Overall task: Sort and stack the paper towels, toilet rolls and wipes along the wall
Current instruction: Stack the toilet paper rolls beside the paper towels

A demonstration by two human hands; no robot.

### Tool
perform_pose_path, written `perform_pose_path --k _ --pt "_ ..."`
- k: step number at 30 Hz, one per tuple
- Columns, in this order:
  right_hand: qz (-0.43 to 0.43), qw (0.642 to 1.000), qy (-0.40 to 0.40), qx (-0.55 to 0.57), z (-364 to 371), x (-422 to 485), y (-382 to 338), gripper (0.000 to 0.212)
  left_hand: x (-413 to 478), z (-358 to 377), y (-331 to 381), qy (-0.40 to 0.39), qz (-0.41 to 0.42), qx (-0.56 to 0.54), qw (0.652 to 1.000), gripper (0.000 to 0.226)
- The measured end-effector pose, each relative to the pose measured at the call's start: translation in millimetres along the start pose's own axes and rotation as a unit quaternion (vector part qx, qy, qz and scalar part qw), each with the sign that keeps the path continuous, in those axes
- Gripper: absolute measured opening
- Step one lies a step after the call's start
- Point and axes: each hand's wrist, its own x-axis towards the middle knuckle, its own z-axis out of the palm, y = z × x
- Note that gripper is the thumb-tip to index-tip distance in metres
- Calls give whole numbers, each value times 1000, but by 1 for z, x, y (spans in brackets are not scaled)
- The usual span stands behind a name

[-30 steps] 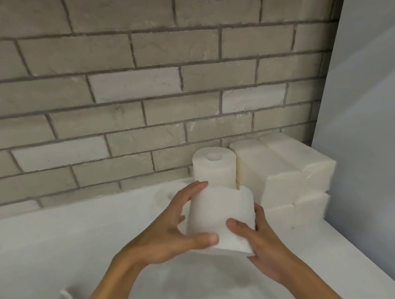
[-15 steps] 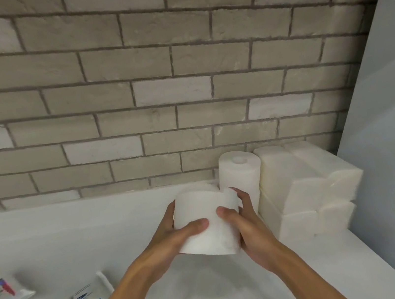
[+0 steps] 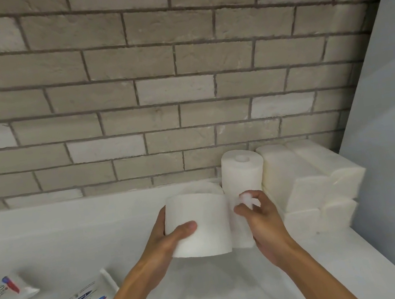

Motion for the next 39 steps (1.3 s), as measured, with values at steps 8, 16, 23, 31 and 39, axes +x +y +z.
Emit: perform_pose_path --k 8,16,23,31,39 --pt "28 999 -34 2 -4 -1 10 36 -1 12 -3 3 -38 -17 999 106" --pt "58 997 2 -50 -3 8 2 21 5 -1 3 -71 16 257 964 140" --pt "64 996 39 -57 -3 13 -4 21 8 -10 17 4 49 321 946 121" --pt "-8 983 88 -159 -2 21 -15 23 7 -1 13 17 104 409 906 128" --pt "-124 961 55 -242 19 3 -25 17 15 16 14 44 222 431 874 105"
